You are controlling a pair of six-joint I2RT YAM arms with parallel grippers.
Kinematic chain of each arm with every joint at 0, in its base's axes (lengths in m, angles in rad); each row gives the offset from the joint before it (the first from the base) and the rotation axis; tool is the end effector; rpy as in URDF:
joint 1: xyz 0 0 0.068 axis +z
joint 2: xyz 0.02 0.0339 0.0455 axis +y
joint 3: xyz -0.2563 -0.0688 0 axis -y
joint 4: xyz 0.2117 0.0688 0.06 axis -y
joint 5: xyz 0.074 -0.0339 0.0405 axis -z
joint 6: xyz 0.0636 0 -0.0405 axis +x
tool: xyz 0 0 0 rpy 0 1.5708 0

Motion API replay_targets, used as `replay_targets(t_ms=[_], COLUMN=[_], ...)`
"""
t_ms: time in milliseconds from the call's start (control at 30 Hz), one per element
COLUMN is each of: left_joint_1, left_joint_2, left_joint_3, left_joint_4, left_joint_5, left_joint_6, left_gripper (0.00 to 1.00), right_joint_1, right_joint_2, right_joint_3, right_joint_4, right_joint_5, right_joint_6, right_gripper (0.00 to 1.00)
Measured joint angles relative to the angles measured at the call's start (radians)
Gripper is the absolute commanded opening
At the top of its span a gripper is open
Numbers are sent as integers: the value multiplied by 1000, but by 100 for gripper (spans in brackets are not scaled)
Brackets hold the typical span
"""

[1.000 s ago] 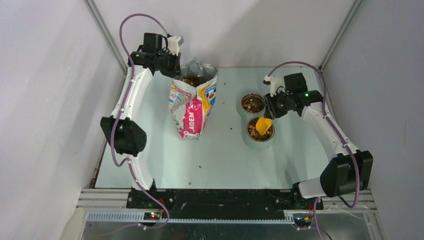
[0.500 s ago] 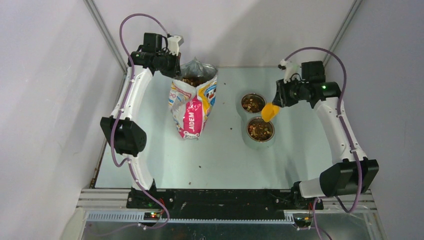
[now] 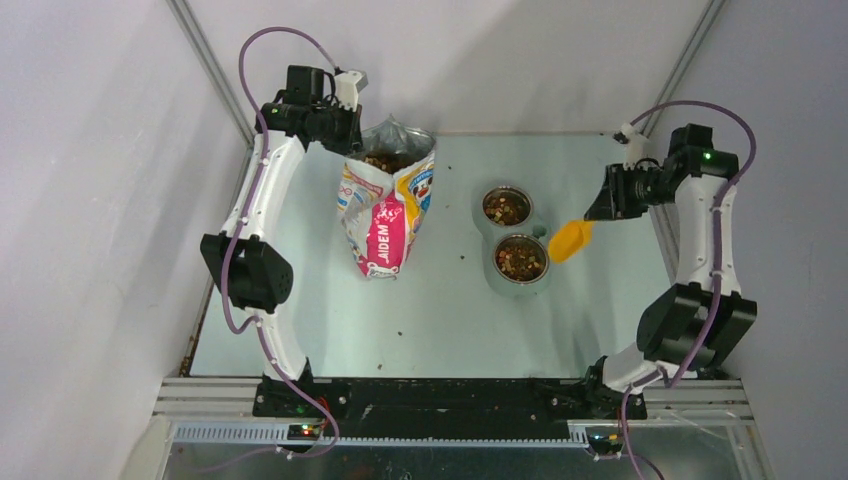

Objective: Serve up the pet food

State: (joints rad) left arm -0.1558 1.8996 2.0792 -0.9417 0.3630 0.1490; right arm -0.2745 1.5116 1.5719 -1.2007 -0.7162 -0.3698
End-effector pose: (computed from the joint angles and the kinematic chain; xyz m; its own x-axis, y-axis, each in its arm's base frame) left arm 0.3886 -0.0839 0.3608 -0.6153 0.2371 -0.7518 0.4956 0.8580 -0.1351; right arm 0.2649 -0.0312 0.3311 -0.7942 -0.0596 -0.6047 -0.3714 0.8353 0.4055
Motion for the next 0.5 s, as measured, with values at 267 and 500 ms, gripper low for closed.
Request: replay_targets(t_ms=[267,500], left_joint_1=[2,2], left_joint_2=[0,0], left_joint_3=[0,0], left_joint_4=[4,5], left_joint_5=[11,11], left_joint_6=[-1,-1], left_gripper=[3,3], right_joint_1=[56,131], right_joint_2=[170,210], right_joint_3=[-42,-150], right_joint_4=[-269,-325], right_joint_5=[-62,-48], right_joint_6=[-248,-277], right_gripper=[0,4])
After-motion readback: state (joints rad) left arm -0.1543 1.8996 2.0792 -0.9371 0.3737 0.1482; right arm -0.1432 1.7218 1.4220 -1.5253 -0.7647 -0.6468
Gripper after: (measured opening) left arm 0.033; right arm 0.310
